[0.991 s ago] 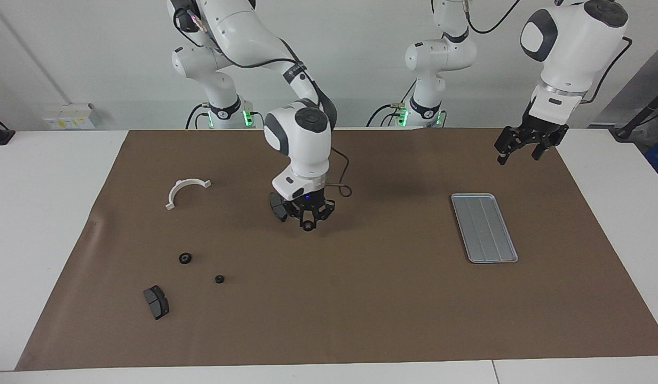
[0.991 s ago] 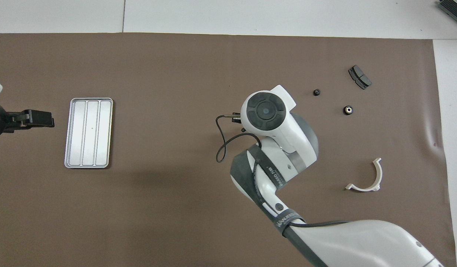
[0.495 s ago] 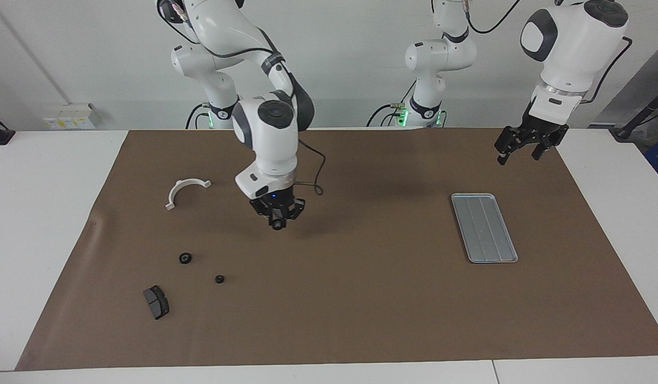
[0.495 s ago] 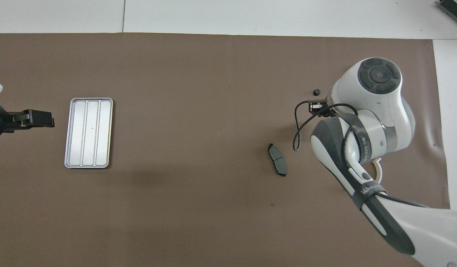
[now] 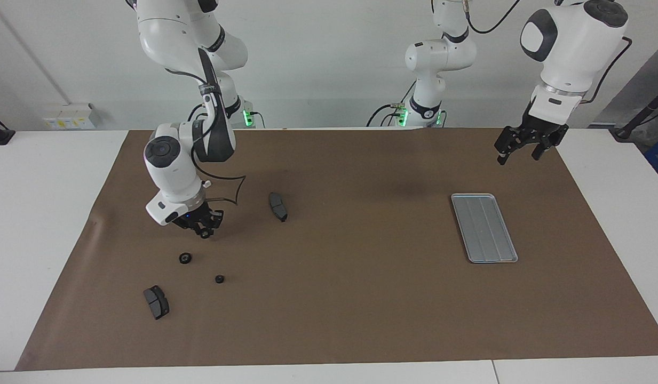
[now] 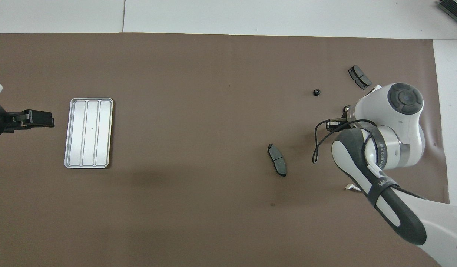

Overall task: Place bearing gear from tray to pile
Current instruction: 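Lower the gear beside the pile and open the right gripper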

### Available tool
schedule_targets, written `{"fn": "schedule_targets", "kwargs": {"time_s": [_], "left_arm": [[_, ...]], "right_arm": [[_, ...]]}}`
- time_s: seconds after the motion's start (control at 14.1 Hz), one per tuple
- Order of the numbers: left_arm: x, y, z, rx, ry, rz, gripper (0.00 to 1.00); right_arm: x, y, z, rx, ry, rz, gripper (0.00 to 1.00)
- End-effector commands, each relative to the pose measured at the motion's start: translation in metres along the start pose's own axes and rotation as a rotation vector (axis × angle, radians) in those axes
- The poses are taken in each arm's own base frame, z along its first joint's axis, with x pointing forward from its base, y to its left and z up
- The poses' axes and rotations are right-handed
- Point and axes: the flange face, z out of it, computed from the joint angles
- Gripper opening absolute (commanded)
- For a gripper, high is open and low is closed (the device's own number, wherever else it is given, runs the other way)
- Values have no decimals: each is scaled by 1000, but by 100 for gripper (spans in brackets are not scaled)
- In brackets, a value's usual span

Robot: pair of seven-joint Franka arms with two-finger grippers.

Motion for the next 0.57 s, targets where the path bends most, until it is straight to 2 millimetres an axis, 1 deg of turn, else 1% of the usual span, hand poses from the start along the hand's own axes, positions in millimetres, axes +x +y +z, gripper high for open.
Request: {"fn": "schedule_targets", "kwargs": {"time_s": [0.0, 0.07, 0.14, 0.21, 0.28, 0.42, 0.5], "left_arm": [[-6, -1, -4, -13, 4, 1, 100], [-6, -1, -4, -13, 4, 1, 100], [-6, -1, -4, -13, 4, 1, 100], [-7, -1, -4, -13, 5, 1, 100], [-7, -2, -4, -13, 5, -1, 100], [-7, -2, -4, -13, 5, -1, 100], [-7, -2, -4, -13, 5, -1, 100]], "right_arm": [[-13, -4, -4, 19, 13, -8, 10], [-16, -6, 0, 20, 4, -10, 22], [-18, -6, 1, 18, 0, -11, 37], [-18, -5, 2, 19, -1, -9, 71], [-18, -6, 2, 19, -1, -9, 100], [-13, -6, -5, 19, 15, -6, 100], [-6, -6, -16, 20, 31, -4, 100]]}}
